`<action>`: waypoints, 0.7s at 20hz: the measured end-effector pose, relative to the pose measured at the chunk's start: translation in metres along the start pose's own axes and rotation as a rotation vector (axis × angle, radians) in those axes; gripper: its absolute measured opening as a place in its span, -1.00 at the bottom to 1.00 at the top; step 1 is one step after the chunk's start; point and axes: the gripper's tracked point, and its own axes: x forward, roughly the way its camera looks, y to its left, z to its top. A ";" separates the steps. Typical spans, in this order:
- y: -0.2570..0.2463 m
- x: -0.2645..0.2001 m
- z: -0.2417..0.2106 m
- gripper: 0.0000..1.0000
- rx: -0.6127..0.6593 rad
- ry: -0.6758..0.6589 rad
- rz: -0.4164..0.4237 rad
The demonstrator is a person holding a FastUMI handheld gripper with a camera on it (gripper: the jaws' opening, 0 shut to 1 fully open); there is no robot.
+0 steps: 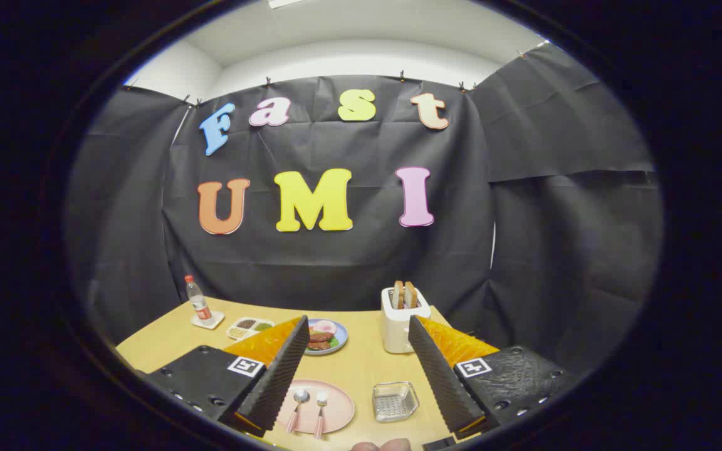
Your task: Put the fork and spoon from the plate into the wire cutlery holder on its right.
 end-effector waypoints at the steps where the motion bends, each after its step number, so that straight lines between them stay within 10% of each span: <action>1: 0.000 -0.003 0.002 0.91 0.002 -0.007 0.004; 14: -0.023 -0.003 0.004 0.91 0.023 0.010 -0.065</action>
